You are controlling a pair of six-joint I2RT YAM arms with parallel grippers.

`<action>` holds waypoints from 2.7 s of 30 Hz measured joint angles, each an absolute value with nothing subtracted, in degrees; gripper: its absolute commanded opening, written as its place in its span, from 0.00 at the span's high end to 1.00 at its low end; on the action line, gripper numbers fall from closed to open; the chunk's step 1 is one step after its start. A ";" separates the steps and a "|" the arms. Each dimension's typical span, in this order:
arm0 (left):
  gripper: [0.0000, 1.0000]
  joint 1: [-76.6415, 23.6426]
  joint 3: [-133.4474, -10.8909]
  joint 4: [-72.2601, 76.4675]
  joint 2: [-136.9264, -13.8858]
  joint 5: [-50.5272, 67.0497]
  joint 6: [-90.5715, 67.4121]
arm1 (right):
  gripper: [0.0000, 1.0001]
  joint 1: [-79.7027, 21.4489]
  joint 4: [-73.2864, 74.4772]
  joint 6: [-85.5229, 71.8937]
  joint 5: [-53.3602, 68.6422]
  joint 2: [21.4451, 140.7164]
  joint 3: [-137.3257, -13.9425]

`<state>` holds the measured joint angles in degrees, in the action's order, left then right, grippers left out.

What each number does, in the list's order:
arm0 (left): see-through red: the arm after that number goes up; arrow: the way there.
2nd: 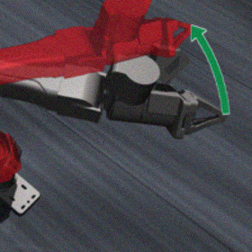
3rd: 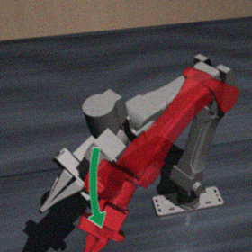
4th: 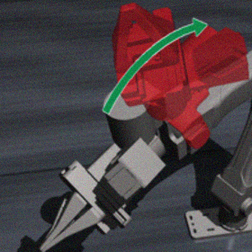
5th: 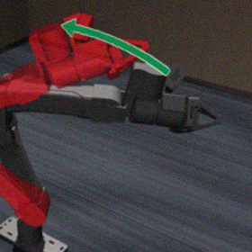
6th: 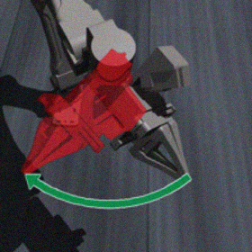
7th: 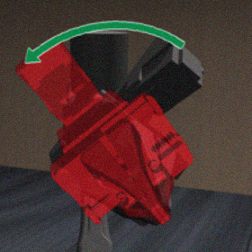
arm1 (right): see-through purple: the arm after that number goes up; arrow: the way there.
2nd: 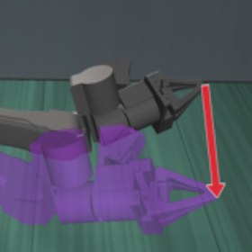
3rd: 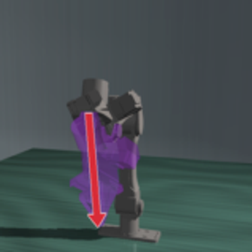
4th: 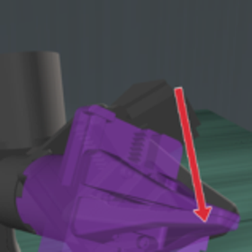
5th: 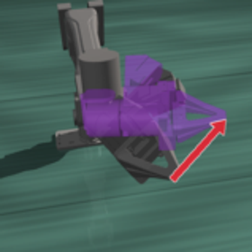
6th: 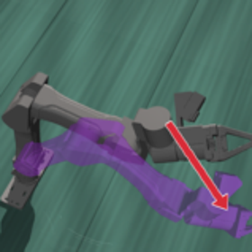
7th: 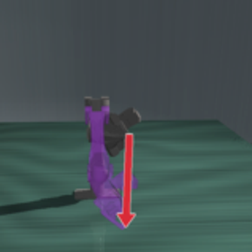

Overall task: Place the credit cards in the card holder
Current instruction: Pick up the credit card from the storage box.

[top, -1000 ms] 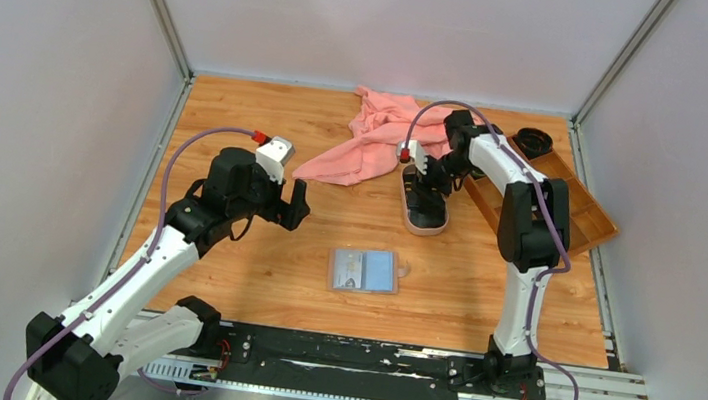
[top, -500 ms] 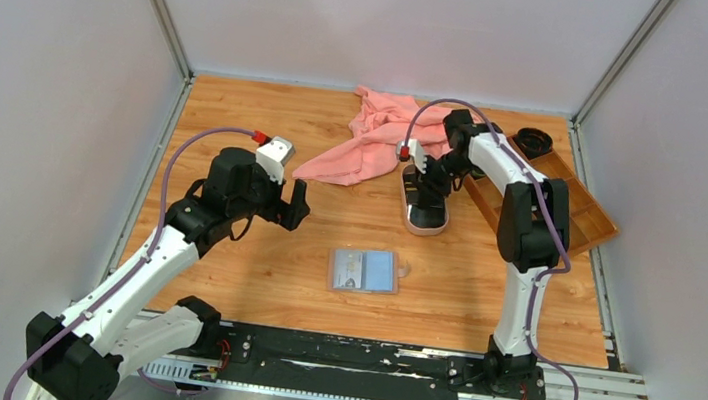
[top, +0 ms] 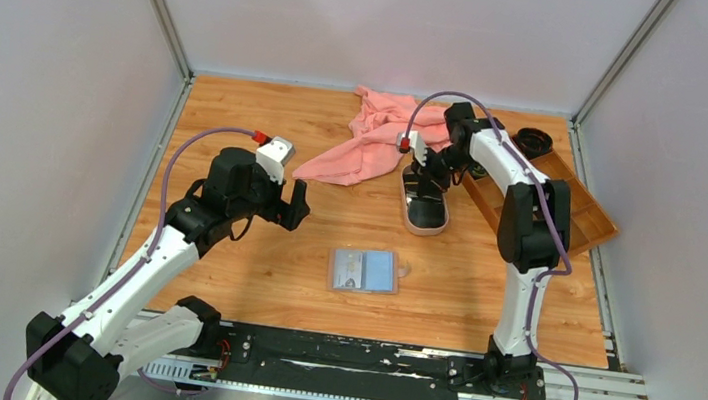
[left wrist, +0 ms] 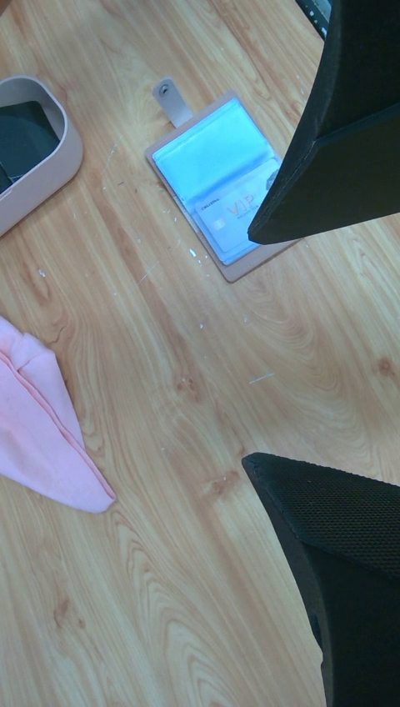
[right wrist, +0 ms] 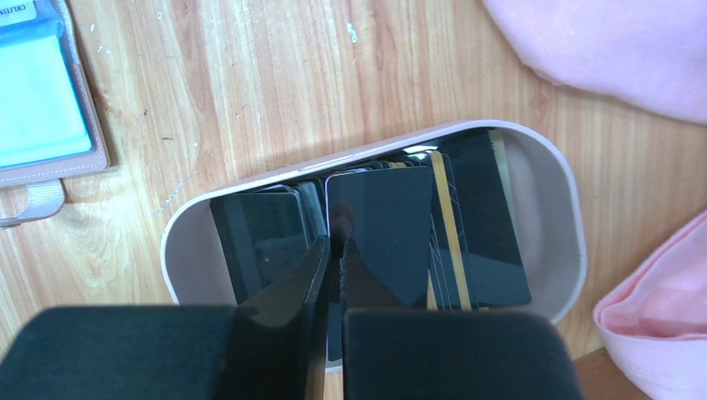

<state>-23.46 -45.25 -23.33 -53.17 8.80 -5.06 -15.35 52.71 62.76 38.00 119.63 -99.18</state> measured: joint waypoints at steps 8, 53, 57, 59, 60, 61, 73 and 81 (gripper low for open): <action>0.00 -23.46 -45.25 -23.33 -53.25 8.82 -5.06 | 1.00 -15.35 50.15 60.60 36.12 118.61 -99.85; 0.00 -23.42 -43.55 -20.21 -48.53 12.86 -5.61 | 1.00 -14.98 35.77 52.23 40.84 87.31 -80.38; 0.00 -23.44 -40.91 -13.32 -47.09 18.46 -12.69 | 1.00 -14.98 36.82 48.23 48.05 80.34 -75.50; 0.00 -24.23 -38.52 -9.39 -46.48 20.95 -17.41 | 1.00 -14.98 37.34 46.00 51.96 77.97 -72.84; 0.00 -25.08 -37.52 -8.19 -46.11 21.15 -19.29 | 1.00 -14.98 37.52 44.82 54.22 76.99 -71.24; 0.00 -26.79 -36.38 -7.16 -45.45 20.95 -21.23 | 1.00 -14.98 37.63 43.57 56.58 76.31 -69.58; 0.00 -45.43 -21.63 11.33 -37.12 11.16 -35.77 | 1.00 -14.96 37.30 33.80 77.69 80.44 -60.12; 0.00 -45.93 -8.58 28.40 -38.85 8.64 -45.58 | 1.00 -14.96 37.10 29.67 83.18 88.36 -60.12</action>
<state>-45.93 -8.58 28.40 -38.85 8.64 -45.58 -14.96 37.10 29.67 83.18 88.36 -60.12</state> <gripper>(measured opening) 1.000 0.005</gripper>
